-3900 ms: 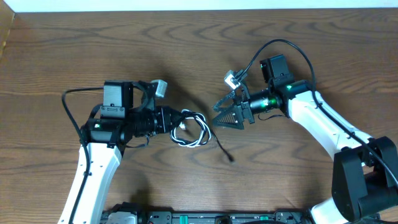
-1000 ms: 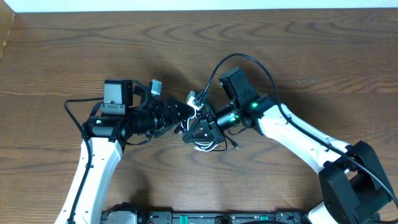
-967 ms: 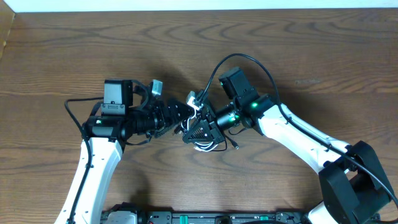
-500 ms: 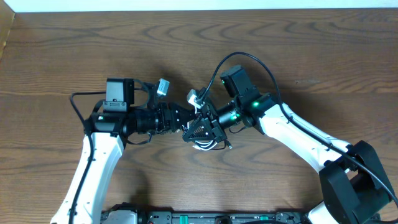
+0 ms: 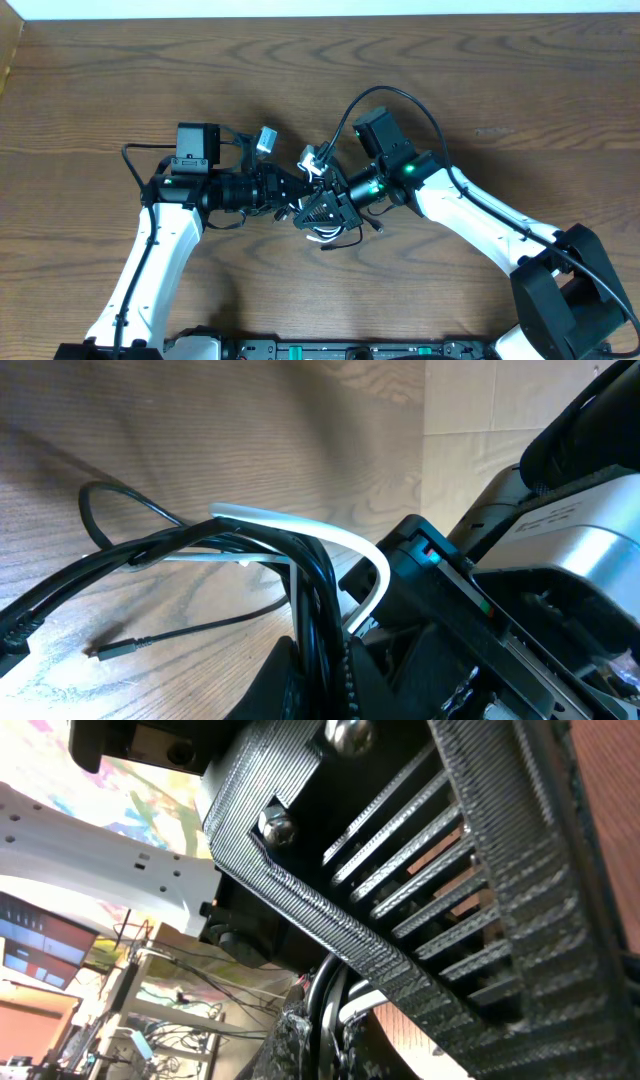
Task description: Untangle cables
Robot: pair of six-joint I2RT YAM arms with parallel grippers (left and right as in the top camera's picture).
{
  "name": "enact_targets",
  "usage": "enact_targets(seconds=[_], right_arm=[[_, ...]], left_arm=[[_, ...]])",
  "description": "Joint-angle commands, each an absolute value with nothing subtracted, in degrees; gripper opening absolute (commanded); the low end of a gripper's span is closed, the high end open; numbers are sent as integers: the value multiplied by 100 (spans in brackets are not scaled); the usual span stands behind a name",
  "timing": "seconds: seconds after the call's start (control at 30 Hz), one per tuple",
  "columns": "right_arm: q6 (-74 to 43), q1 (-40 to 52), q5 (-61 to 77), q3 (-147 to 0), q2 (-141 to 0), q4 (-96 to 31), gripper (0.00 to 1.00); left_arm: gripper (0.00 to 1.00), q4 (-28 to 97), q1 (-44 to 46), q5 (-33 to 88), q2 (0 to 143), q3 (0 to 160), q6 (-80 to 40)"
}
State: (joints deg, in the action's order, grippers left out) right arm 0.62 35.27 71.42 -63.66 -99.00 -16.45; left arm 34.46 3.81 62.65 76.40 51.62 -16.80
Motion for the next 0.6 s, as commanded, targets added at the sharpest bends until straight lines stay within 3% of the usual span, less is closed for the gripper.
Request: enact_targets(seconds=[0.0,0.17,0.23,0.57], right_arm=[[23,3479,7212,-6401,-9856,-1584,2],[12,3448,6871,-6401,-9856,-1584,49],[-67,3369,6873,-6401,-9856,-1577,61],[-191,2342,7157,-6401,-9856,-1761,69]], left_arm=[[8,3492,355,6108,7693,5089,-1590],[8,3492,355,6106,7693,5089,-1446],[7,3492,355,6108,7693,5089,-1229],[7,3544,355,6110,7693,5089,-386]])
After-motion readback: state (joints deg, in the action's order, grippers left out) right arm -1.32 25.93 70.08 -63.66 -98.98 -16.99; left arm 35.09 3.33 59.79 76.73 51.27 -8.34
